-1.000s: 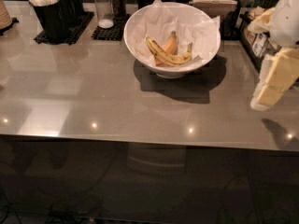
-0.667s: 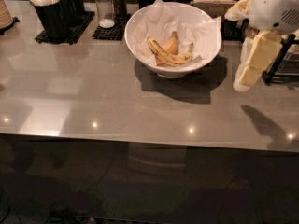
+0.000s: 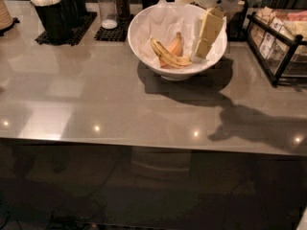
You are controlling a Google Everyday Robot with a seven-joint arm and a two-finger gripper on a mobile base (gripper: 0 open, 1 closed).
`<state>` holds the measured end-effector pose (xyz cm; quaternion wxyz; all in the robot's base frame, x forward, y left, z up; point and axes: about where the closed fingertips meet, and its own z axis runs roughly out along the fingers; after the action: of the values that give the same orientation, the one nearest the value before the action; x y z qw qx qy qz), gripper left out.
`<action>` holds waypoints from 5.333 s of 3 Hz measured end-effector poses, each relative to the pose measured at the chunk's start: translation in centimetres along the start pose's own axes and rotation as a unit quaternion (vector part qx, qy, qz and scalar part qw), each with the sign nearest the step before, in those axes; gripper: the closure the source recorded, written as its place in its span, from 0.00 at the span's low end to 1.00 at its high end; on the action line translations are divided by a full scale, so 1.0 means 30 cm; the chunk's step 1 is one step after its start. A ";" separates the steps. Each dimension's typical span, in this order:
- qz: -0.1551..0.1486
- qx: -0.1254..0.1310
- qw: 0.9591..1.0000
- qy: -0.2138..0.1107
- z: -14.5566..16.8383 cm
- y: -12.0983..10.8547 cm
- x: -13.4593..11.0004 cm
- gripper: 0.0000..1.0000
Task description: Pick banana from white bowl
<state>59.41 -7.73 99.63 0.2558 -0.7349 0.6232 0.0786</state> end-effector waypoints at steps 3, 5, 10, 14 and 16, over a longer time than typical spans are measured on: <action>0.009 0.032 0.998 -0.047 0.036 -0.133 0.061 0.00; 0.009 0.040 0.998 -0.050 0.028 -0.153 0.060 0.16; 0.039 0.027 0.996 -0.076 0.171 -0.227 0.196 0.22; 0.070 -0.026 0.995 -0.065 0.368 -0.246 0.336 0.27; 0.084 -0.029 0.995 -0.049 0.412 -0.246 0.372 0.31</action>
Offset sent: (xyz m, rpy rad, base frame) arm 0.0403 -0.0274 -0.0012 0.1434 -0.0606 -0.0647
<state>71.33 -10.98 86.23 0.2572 -0.6822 0.6670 0.1534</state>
